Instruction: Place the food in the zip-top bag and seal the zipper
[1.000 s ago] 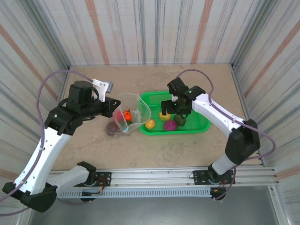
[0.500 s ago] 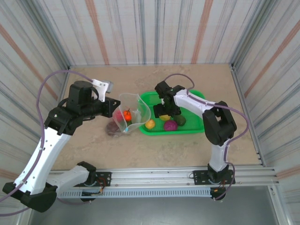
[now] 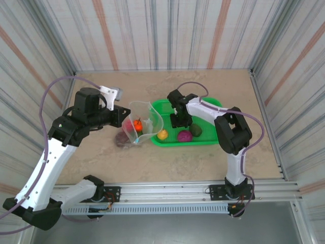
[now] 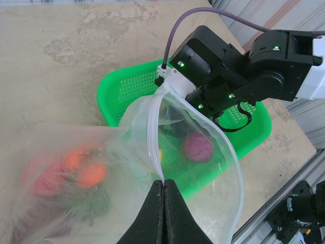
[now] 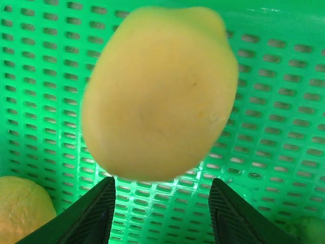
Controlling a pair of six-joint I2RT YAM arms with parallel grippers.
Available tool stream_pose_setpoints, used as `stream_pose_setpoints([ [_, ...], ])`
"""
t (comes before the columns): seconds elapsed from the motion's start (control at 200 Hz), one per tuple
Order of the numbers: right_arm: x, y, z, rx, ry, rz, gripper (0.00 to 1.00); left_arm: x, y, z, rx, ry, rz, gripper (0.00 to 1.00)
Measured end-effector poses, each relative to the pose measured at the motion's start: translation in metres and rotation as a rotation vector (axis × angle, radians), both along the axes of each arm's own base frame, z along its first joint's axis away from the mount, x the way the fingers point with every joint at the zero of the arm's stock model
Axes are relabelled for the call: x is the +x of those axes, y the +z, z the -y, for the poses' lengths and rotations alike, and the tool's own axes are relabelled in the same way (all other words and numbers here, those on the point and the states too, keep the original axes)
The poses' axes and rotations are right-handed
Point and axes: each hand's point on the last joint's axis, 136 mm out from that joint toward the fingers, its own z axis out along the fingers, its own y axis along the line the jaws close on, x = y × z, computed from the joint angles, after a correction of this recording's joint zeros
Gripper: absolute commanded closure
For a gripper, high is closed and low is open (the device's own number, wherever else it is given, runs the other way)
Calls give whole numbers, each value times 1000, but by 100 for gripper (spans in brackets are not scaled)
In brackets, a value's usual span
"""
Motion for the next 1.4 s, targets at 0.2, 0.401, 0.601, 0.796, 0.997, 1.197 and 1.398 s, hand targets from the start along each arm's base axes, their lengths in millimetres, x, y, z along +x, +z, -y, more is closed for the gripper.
stream_pose_setpoints([
  [0.2, 2, 11, 1, 14, -5, 22, 44, 0, 0, 0, 0, 0, 0, 100],
  [0.401, 9, 29, 1, 40, -12, 58, 19, 0, 0, 0, 0, 1, 0, 100],
  [0.601, 26, 42, -7, 77, -49, 82, 9, 0, 0, 0, 0, 1, 0, 100],
  [0.796, 41, 35, -15, 124, -241, 60, 15, 0, 0, 0, 0, 1, -1, 100],
  [0.997, 38, 14, -17, 125, -431, 3, 18, 0, 0, 0, -1, -1, -2, 100],
  [1.197, 42, 8, -18, 105, -474, 16, 31, 0, 1, 0, -2, -2, -1, 100],
  [1.398, 48, 4, -15, 77, -479, 40, 44, 0, 2, 0, -3, -2, 1, 100],
])
